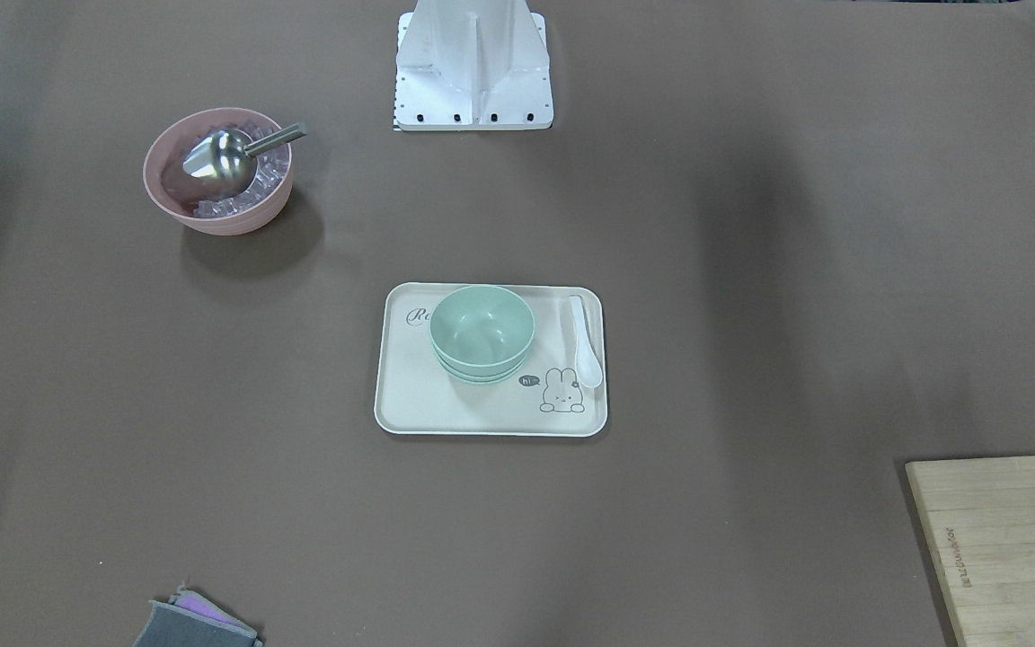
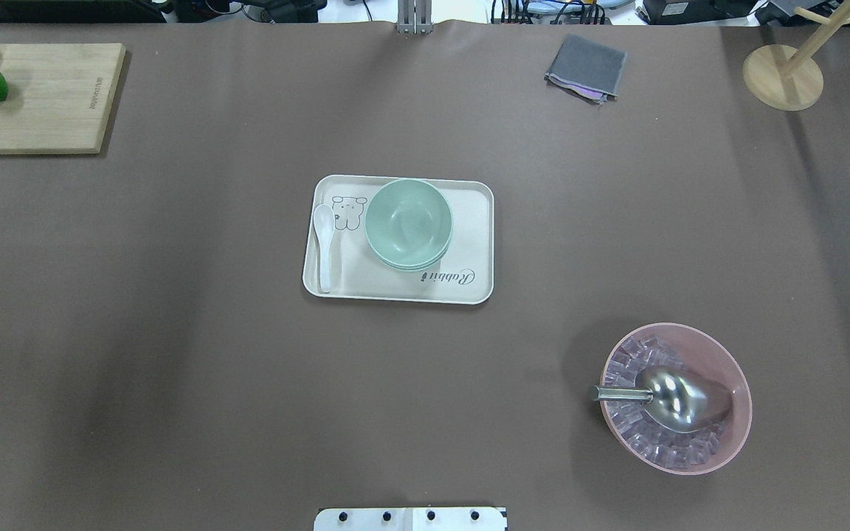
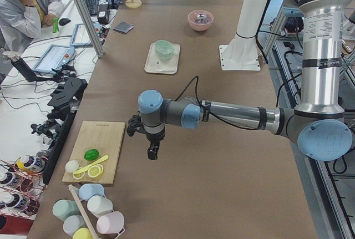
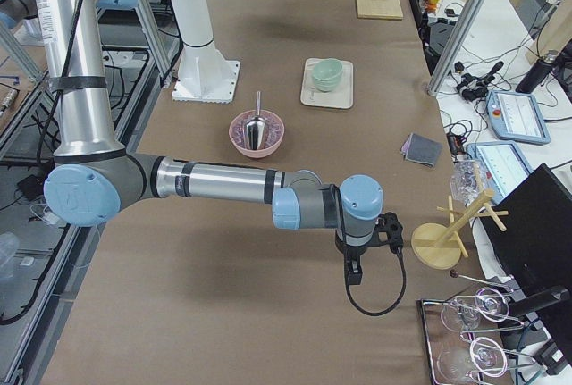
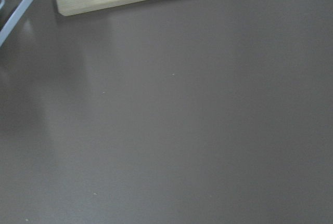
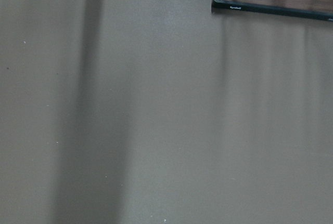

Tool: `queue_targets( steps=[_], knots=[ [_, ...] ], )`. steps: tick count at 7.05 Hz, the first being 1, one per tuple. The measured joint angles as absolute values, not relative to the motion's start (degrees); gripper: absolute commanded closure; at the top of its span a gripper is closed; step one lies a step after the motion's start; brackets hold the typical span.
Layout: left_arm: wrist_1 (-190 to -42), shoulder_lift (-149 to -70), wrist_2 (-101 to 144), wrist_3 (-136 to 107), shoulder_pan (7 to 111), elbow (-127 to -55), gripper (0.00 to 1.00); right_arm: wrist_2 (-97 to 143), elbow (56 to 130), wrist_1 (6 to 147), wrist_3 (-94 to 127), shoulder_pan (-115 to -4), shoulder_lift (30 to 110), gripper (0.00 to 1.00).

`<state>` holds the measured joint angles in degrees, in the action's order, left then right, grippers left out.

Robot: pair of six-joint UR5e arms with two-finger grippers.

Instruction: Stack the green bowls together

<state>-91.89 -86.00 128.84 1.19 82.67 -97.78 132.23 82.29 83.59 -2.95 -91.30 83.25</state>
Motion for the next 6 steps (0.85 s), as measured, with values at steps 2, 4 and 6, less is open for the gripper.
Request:
queue_targets(
  steps=[2,4,6],
  knots=[
    [-90.05,-84.94,128.43,5.81,85.31,-96.26,0.02,132.04,82.59,84.44,-3.01,-90.58,82.31,0.0],
    [-88.96,-84.77,130.24,6.83,88.26,-96.21,0.02,132.02,82.88,84.6,-3.05,-89.3,82.27,0.0],
    [-87.76,-84.75,132.2,6.62,91.01,-98.12,0.02,132.01,83.13,84.62,-3.0,-88.33,82.3,0.0]
  ],
)
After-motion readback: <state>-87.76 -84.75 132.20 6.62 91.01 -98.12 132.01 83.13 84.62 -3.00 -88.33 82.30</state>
